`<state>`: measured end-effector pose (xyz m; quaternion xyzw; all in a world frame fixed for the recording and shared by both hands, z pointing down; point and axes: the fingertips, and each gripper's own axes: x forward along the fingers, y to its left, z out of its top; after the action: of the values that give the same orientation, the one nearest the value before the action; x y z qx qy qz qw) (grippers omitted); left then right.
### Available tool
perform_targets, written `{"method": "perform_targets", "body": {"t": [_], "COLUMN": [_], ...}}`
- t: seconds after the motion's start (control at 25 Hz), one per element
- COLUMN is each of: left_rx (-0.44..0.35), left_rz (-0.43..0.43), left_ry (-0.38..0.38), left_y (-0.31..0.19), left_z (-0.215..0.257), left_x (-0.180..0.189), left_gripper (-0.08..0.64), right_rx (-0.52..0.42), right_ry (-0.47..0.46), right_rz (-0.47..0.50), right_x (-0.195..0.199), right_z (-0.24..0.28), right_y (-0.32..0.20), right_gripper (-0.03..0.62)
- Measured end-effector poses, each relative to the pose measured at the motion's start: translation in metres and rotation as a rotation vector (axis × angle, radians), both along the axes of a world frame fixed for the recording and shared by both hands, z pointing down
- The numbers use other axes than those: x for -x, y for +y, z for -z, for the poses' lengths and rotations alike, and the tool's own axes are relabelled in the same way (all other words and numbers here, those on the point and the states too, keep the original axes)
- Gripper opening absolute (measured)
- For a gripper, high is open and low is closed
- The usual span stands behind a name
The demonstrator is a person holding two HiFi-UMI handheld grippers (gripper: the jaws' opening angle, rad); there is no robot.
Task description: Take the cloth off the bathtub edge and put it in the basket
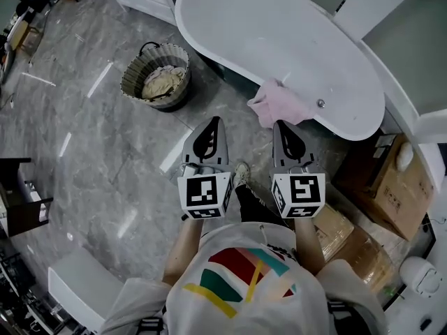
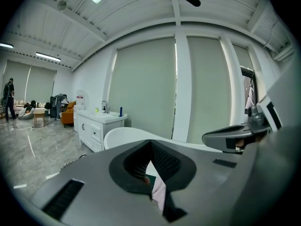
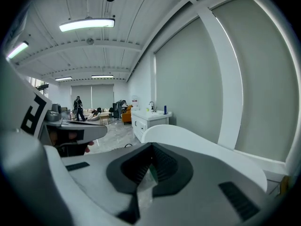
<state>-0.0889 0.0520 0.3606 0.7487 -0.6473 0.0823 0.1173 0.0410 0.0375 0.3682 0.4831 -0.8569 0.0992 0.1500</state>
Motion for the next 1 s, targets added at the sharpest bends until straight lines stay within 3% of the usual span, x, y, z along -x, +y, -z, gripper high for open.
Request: {"method": "perform_targets", "body": {"t": [0.32, 0.72, 1.0], "left_rx": [0.016, -0.023, -0.07], "left_rz": [-0.029, -0.106, -0.253], "left_ry": [-0.013, -0.029, 0.011], "left_y": [-0.077, -0.104, -0.122], "left_z": [0.004, 0.026, 0.046], "left_x": [-0.013, -0.035, -0.069], "left_gripper": [0.018, 0.018, 0.018], "right_rx": [0.025, -0.001, -0.063], "right_ry": [-0.024, -0.056, -0.093], "right_rz": [-0.044, -0.112, -0.224], "right_x": [-0.021, -0.034, -0.049], "right_z": [-0.004, 0.012, 0.039], "right_y": [-0.068, -0.087, -0.087], "right_gripper": [0.012, 0.012, 0.012]}}
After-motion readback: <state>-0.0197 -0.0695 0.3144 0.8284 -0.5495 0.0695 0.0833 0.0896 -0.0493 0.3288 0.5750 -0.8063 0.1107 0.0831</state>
